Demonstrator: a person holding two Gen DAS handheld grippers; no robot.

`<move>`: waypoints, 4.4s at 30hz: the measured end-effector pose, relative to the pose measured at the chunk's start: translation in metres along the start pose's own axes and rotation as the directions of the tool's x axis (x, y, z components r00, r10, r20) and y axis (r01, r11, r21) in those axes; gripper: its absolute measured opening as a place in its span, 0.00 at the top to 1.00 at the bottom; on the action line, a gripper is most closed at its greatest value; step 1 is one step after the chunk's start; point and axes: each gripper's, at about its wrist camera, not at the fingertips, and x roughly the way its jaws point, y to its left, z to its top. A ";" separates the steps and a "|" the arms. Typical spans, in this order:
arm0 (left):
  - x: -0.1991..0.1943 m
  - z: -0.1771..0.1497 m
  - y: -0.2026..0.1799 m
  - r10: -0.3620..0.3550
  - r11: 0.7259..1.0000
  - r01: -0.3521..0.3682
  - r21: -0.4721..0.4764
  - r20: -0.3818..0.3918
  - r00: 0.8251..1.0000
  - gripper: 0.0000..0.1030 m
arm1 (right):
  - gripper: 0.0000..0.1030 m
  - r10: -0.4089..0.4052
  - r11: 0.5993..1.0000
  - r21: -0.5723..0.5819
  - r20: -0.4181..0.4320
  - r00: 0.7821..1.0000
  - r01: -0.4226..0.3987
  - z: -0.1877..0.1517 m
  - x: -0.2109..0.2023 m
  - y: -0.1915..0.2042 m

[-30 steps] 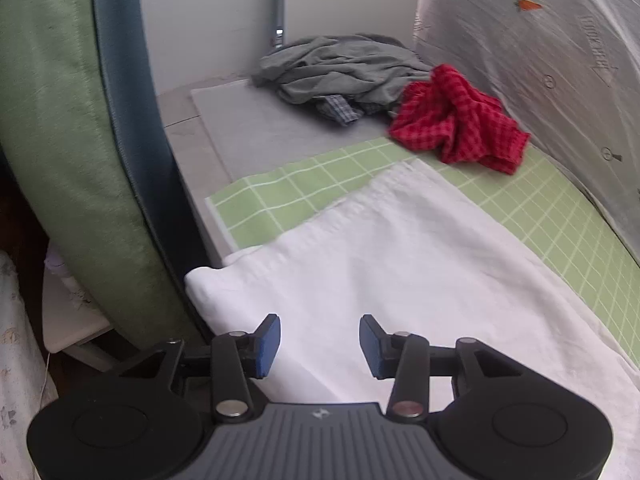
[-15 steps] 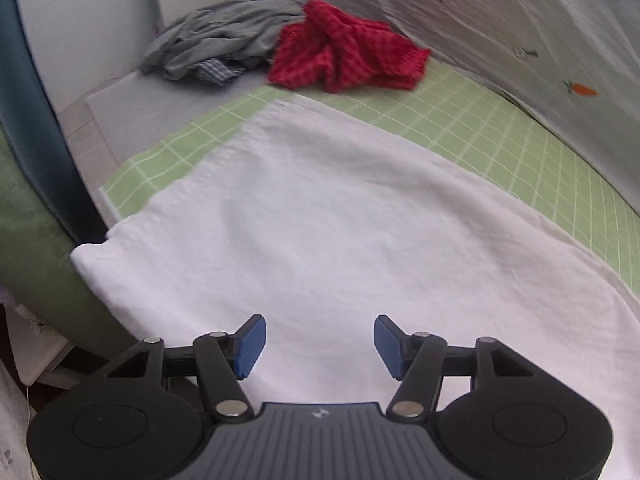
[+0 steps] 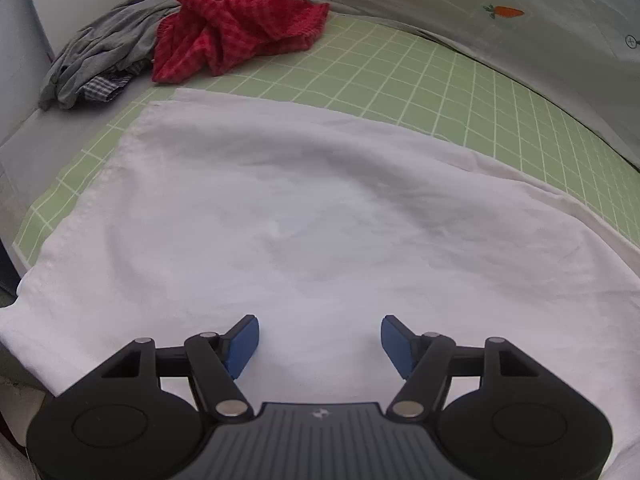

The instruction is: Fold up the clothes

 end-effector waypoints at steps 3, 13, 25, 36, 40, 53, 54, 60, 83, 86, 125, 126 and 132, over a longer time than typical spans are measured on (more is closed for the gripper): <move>0.007 0.002 -0.008 -0.007 0.998 0.007 0.060 0.009 1.000 0.33 | 0.55 0.024 0.998 -0.055 -0.002 1.000 -0.024 0.007 0.021 0.016; 0.037 0.027 -0.001 0.057 0.998 -0.057 -0.016 -0.032 0.998 0.32 | 0.93 0.087 0.996 -0.023 -0.070 0.994 -0.089 0.034 0.089 0.005; 0.058 0.062 -0.031 0.136 0.990 -0.136 -0.039 -0.013 0.991 0.29 | 1.00 -0.080 0.996 0.027 -0.069 0.994 0.082 0.069 0.186 -0.039; 0.043 0.068 0.005 0.201 0.979 -0.200 -0.044 0.008 0.980 0.28 | 0.48 0.114 0.990 0.092 -0.089 0.989 -0.106 0.045 0.159 -0.037; 0.034 0.085 0.053 0.245 0.968 -0.242 -0.071 0.044 0.969 0.28 | 0.24 0.100 0.984 0.161 -0.119 0.988 -0.080 0.027 0.141 -0.022; 0.080 0.177 0.170 0.069 0.997 -0.066 -0.037 0.093 0.993 0.22 | 0.12 -0.149 0.947 0.254 -0.190 0.970 0.196 0.036 0.125 0.019; 0.083 0.178 0.171 0.053 0.998 -0.051 -0.027 0.094 0.994 0.22 | 0.12 -0.169 0.940 0.262 -0.199 0.965 0.218 0.038 0.125 0.023; 0.090 0.176 0.168 -0.039 0.998 0.033 0.050 0.130 0.991 0.63 | 0.11 -0.282 0.896 0.275 -0.252 0.926 0.348 0.038 0.115 0.050; 0.085 0.191 0.195 0.020 0.995 0.002 -0.104 0.207 0.978 0.97 | 0.08 -0.216 0.973 0.035 -0.181 0.959 0.226 0.041 0.107 0.067; 0.091 0.186 0.197 0.035 0.991 -0.010 -0.130 0.192 0.981 0.97 | 0.08 -0.177 0.984 -0.046 -0.202 0.963 0.171 0.048 0.130 0.059; 0.061 0.135 0.188 -0.046 0.996 0.051 -0.068 0.072 0.996 0.24 | 0.00 0.005 0.984 0.177 -0.199 0.980 0.031 -0.009 0.051 0.112; 0.059 0.131 0.189 -0.053 0.996 0.058 -0.062 0.069 0.996 0.24 | 0.00 0.007 0.984 0.176 -0.207 0.978 0.030 -0.016 0.046 0.118; 0.049 0.105 0.202 -0.078 0.997 0.079 -0.016 0.053 0.996 0.20 | 0.00 0.011 0.973 0.228 -0.259 0.966 0.050 -0.050 0.031 0.134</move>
